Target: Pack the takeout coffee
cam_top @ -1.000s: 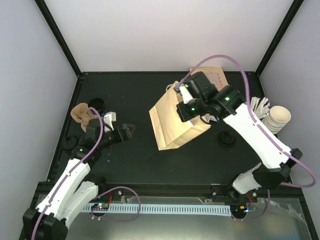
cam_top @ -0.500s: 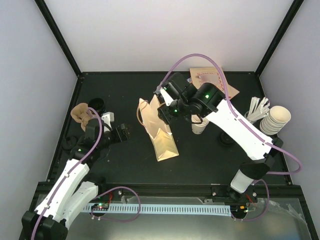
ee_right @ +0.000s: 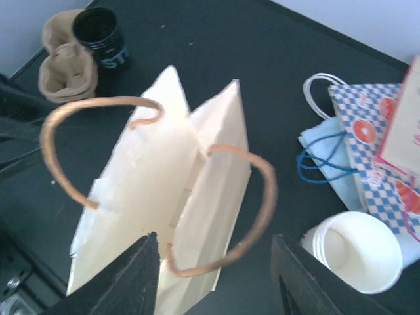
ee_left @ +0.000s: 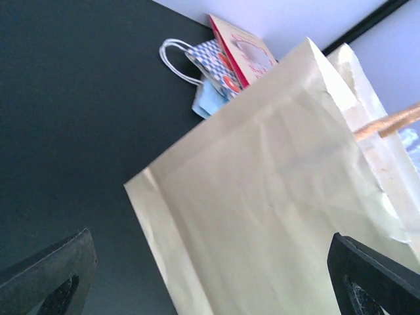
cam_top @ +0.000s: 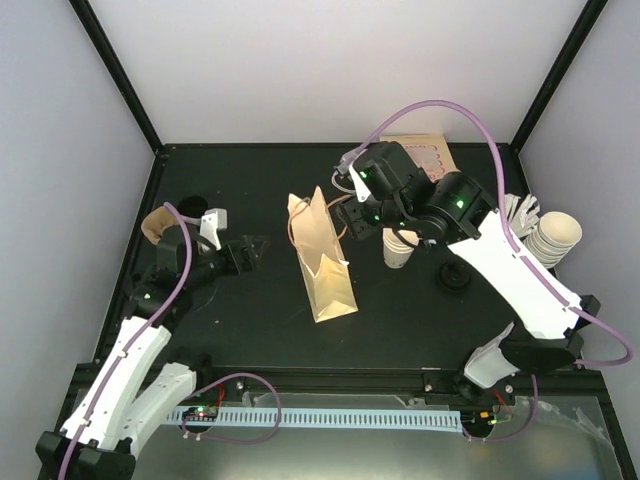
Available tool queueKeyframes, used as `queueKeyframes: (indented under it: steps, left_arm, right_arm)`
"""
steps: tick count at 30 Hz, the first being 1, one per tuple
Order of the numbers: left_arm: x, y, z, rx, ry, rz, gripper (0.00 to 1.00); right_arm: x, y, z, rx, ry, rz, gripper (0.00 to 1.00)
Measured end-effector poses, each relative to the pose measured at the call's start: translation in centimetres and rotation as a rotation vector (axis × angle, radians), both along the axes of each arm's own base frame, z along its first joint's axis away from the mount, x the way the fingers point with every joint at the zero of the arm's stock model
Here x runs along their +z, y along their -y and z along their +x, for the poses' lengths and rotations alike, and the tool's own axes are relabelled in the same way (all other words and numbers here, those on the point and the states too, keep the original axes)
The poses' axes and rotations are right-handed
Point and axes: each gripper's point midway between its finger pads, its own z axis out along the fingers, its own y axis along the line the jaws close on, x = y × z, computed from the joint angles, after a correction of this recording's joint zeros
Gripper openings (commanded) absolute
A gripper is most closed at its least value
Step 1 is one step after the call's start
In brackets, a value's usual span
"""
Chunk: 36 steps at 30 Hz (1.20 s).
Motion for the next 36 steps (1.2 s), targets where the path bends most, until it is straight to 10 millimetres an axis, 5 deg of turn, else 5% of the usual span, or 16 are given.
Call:
queueKeyframes:
  steps: [4, 8, 17, 27, 36]
  left_arm:
    - [0.8, 1.4, -0.8, -0.056, -0.03, -0.045, 0.99]
    - [3.0, 4.1, -2.6, -0.141, -0.009, -0.087, 0.99]
    - [6.4, 7.8, -5.8, -0.198, 0.009, -0.121, 0.99]
    - [3.3, 9.6, -3.8, -0.063, -0.124, 0.055, 0.97]
    - [2.7, 9.7, -1.6, 0.044, -0.132, 0.175, 0.83]
  right_arm:
    - [-0.2, 1.7, 0.6, -0.067, 0.041, -0.022, 0.57]
    - [-1.4, 2.9, 1.1, -0.119, 0.046, -0.051, 0.73]
    - [-4.9, 2.8, 1.8, -0.153, 0.01, -0.094, 0.8]
    - [-5.3, 2.2, 2.1, -0.153, 0.015, -0.058, 0.74]
    - [-4.9, 1.9, 2.4, -0.159, 0.038, -0.033, 0.65]
